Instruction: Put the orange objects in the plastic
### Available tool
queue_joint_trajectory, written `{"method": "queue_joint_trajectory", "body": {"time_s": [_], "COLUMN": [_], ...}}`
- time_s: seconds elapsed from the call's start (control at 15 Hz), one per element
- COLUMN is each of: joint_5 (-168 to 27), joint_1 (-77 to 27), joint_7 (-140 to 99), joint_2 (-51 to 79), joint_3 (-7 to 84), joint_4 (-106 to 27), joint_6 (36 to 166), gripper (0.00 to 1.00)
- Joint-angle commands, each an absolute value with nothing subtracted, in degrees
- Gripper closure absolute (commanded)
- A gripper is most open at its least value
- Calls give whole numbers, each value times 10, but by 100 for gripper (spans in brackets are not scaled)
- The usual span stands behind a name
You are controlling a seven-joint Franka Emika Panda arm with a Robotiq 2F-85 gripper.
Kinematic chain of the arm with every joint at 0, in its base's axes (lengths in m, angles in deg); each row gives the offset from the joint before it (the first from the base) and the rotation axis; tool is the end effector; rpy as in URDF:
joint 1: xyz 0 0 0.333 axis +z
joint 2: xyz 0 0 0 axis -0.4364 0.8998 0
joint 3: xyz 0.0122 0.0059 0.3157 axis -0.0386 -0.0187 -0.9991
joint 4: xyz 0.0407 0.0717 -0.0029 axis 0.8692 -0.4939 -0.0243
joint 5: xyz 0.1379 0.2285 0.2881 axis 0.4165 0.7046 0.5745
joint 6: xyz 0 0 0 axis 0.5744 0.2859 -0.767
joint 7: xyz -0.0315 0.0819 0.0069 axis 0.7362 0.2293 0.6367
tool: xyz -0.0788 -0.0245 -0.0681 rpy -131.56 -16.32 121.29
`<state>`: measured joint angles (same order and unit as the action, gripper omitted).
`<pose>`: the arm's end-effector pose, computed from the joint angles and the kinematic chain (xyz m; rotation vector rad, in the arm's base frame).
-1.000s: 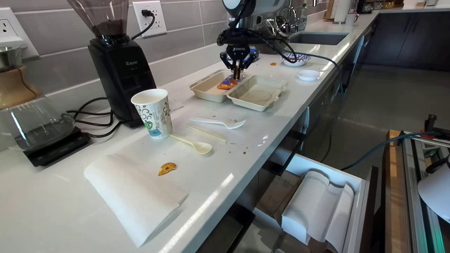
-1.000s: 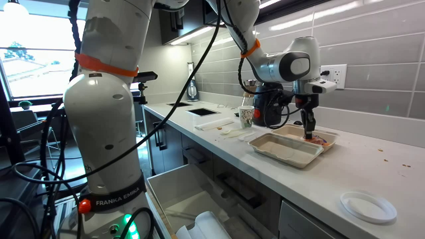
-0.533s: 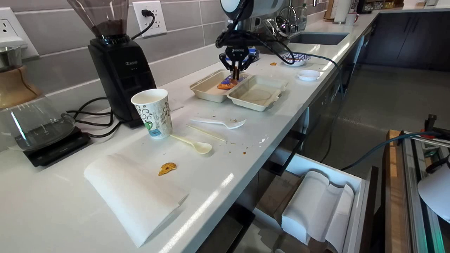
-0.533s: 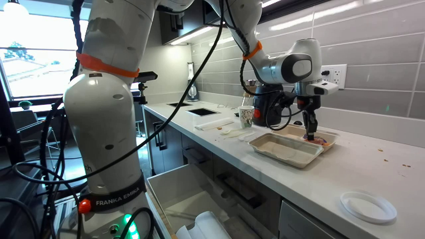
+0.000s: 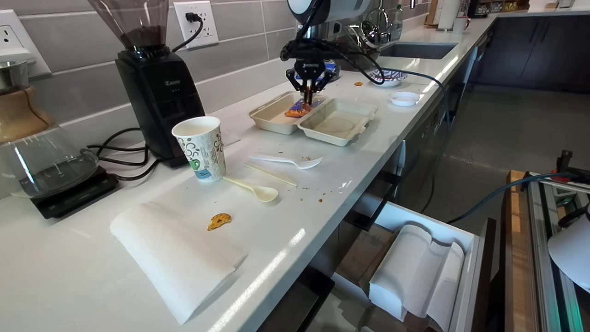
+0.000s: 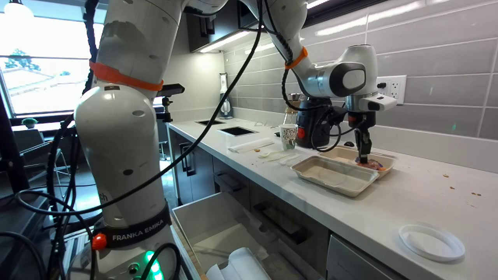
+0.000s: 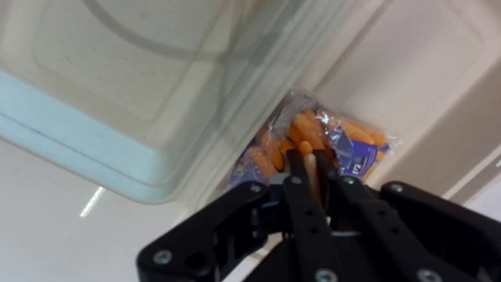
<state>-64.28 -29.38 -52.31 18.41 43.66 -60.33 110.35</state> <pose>0.6136 -0.1331 0.3031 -2.8010 1.3440 -0.2719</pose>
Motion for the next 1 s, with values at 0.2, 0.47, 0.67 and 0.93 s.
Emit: {"method": "queue_joint_trajectory", "body": {"time_s": [0.2,0.47,0.67,0.93], "joint_5": [-630,-622,-615,-617], "joint_1": [-294,-296,-296,-294], "joint_7": [-515,-516,-518,-521], "joint_2": [195,194,195,199], "joint_3": [438,436,436,438], "joint_4": [-590,-591,-588,-583], "joint_6": [1065,1073,1075,1076], "gripper": [97,97,97,63]}}
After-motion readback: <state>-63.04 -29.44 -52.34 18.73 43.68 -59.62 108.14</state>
